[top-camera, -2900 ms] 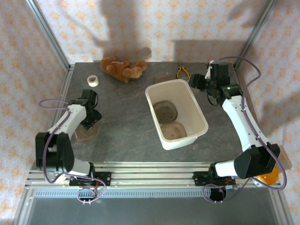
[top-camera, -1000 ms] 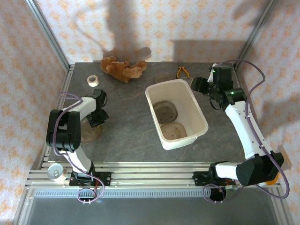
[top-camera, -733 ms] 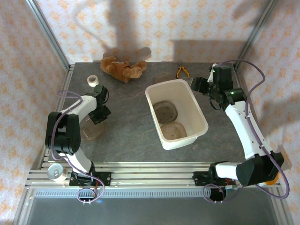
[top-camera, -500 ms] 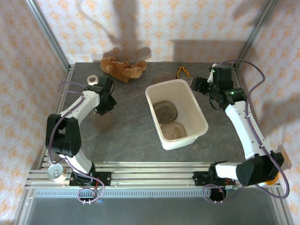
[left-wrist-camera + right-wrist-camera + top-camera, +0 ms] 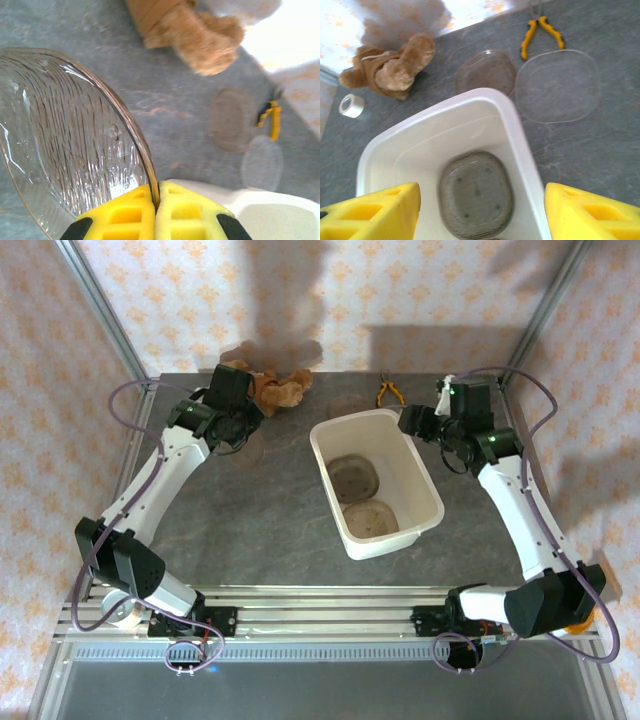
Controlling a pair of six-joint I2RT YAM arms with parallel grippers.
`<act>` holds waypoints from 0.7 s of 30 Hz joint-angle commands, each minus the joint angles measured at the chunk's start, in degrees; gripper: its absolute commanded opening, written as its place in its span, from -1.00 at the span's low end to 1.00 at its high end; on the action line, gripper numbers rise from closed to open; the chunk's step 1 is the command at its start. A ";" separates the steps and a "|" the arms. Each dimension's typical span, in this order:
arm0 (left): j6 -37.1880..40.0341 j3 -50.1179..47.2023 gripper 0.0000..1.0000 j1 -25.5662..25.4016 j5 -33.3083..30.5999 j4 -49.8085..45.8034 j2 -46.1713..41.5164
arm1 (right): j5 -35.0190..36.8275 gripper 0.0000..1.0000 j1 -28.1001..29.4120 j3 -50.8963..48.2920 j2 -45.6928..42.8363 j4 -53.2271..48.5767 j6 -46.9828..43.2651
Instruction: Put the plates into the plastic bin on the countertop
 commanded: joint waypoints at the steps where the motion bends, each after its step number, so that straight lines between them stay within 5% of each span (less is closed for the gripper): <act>1: -5.47 3.27 -1.00 -1.41 -3.72 0.86 -1.66 | -1.38 0.32 3.59 1.01 0.80 3.46 -1.00; 21: -21.62 14.55 -1.00 -10.04 -3.96 15.51 5.83 | 3.53 0.29 22.36 5.84 9.27 22.70 -8.11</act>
